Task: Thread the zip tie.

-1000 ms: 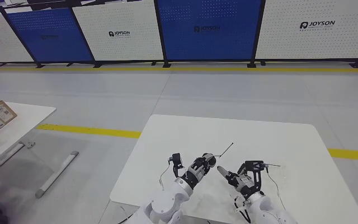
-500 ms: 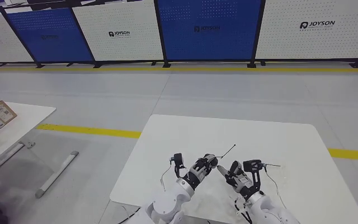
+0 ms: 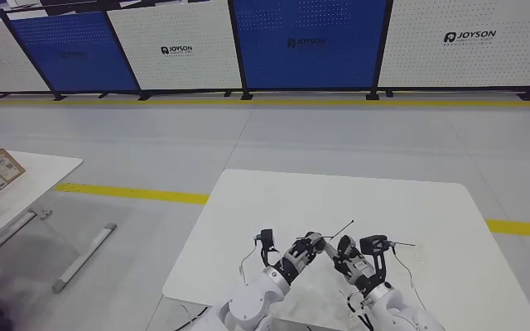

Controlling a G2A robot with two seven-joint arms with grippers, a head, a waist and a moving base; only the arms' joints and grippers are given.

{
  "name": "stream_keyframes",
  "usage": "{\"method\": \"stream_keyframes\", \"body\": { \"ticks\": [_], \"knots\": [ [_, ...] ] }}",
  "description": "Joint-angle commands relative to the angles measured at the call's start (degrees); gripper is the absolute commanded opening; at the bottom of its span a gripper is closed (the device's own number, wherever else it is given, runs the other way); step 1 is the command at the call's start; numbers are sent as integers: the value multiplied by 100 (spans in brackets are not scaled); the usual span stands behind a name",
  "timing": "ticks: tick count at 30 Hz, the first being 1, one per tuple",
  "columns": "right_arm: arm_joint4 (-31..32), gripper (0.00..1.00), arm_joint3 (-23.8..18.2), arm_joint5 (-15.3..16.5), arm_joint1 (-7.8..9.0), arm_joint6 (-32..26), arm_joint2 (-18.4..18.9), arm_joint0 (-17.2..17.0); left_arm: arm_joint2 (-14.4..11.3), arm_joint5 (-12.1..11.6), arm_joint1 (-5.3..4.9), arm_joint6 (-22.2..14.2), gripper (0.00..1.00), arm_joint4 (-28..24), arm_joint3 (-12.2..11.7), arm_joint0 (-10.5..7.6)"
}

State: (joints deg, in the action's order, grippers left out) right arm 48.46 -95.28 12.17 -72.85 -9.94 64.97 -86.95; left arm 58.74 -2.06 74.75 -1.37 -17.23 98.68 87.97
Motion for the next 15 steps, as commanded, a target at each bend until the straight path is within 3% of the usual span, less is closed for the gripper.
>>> {"method": "stream_keyframes", "body": {
  "ticks": [1,12,15],
  "knots": [
    [20,41,-12,-24,1,9,0,-6,-10,2,0,-8,0,10,-1,1],
    [63,32,-25,-23,0,59,-40,1,-57,25,0,-21,0,86,-17,-10],
    [59,34,-25,2,0,89,-46,-7,-66,40,0,-15,0,100,-20,-11]
  ]
}}
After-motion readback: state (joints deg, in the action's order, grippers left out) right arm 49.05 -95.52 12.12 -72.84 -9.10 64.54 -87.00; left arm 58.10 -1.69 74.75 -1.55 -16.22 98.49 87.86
